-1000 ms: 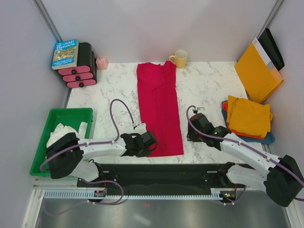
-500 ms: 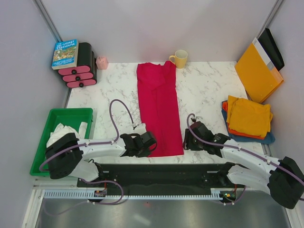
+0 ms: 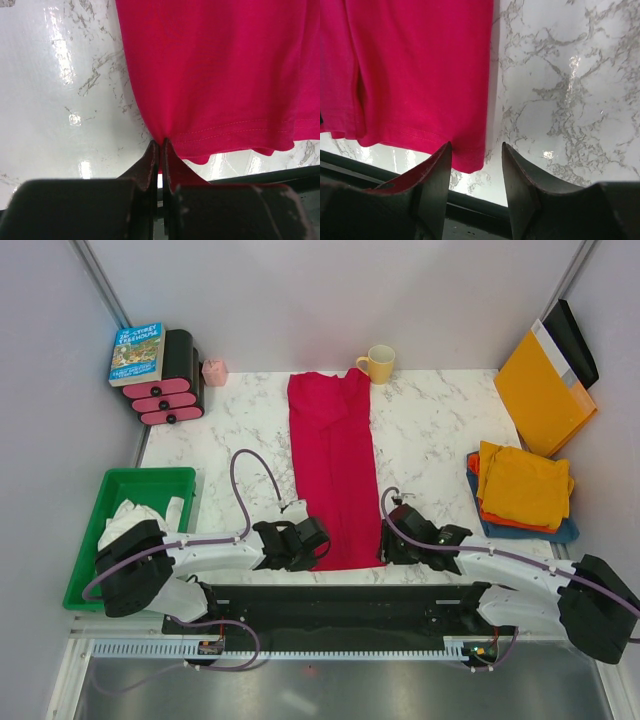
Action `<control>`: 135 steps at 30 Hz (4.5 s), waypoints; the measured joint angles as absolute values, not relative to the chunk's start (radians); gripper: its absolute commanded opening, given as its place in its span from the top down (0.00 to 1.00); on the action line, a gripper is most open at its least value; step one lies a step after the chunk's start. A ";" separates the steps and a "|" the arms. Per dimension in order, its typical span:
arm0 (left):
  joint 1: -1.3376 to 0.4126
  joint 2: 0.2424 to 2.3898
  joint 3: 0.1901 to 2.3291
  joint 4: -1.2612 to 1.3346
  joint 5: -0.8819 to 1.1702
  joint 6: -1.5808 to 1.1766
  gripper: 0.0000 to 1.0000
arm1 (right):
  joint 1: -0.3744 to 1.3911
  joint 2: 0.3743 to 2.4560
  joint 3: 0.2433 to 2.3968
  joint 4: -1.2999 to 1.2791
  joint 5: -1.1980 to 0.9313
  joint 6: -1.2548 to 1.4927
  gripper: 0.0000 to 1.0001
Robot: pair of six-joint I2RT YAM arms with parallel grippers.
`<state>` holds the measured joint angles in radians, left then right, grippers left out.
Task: Fold and stack the t-shirts
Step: Grab the bottom of the folded rectangular tshirt with both arms, then fold the folded rectangular tshirt in 1/3 of the way
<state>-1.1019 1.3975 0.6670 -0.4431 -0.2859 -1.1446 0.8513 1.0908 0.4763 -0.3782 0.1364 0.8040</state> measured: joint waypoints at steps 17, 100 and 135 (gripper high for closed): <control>-1.108 1.370 0.650 -0.459 -0.282 -1.145 0.98 | 0.884 1.105 0.416 -0.286 0.162 0.900 0.80; -0.538 1.925 1.554 -0.541 -0.302 -0.492 0.98 | 0.519 1.983 1.494 -0.424 0.352 0.574 1.00; -0.625 1.826 1.142 -0.434 -0.208 -0.601 0.74 | 0.624 1.848 1.129 -0.289 0.271 0.615 1.00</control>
